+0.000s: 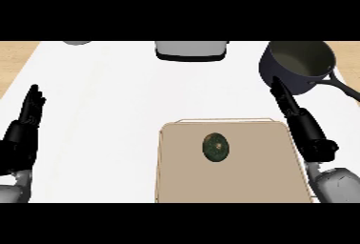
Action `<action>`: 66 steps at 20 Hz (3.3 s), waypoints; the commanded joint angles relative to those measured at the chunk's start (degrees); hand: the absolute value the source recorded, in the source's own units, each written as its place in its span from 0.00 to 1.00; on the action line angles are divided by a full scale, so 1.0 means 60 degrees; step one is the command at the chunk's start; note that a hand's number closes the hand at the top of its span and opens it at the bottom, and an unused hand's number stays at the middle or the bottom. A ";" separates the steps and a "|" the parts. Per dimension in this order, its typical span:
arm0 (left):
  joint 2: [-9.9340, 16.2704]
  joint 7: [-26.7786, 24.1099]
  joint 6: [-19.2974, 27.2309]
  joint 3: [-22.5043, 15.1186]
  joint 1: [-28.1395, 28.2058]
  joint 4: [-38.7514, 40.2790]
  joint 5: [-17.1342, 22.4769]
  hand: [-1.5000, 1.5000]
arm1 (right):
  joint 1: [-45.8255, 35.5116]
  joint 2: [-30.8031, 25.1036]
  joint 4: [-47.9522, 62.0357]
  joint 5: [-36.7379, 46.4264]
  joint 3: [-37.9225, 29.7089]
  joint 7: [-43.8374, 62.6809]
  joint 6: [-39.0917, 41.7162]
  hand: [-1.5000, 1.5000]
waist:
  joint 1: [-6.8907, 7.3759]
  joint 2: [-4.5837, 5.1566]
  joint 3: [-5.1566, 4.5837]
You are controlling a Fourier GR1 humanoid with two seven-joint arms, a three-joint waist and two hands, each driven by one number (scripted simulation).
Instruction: Pick the squash from the tray and place it in the pot
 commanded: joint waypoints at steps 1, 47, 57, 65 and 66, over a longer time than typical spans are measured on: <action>-0.0415 0.0026 0.0084 -0.0033 0.0083 -0.0288 -0.0012 0.50 | 0.0273 0.0126 -0.0514 0.0592 -0.0352 -0.0970 -0.0525 1.00 | -0.0285 0.0159 -0.0052; -0.2536 -0.0272 -0.0393 -0.1345 0.0980 -0.1579 0.0308 0.50 | 0.5548 0.4631 -0.3863 1.5027 0.3176 0.7891 -0.0873 0.00 | -0.0188 0.0188 -0.0059; -0.3252 -0.0299 -0.0658 -0.0851 0.0125 -0.0636 0.0001 0.50 | 0.2399 0.4631 -0.0498 1.3988 0.3541 0.9389 -0.2286 0.00 | -0.0251 0.0188 -0.0053; -0.3138 -0.0324 -0.1067 -0.0508 0.0730 -0.1167 -0.0048 0.50 | 0.2455 0.4321 -0.0600 1.3394 0.2885 0.8793 -0.2174 0.00 | -0.0261 0.0179 -0.0053; -0.3026 -0.0100 -0.1062 -0.0692 0.1150 -0.1639 -0.0099 0.50 | 0.1929 0.4616 0.0472 1.3312 0.2890 0.8782 -0.2759 0.00 | -0.0211 0.0182 -0.0051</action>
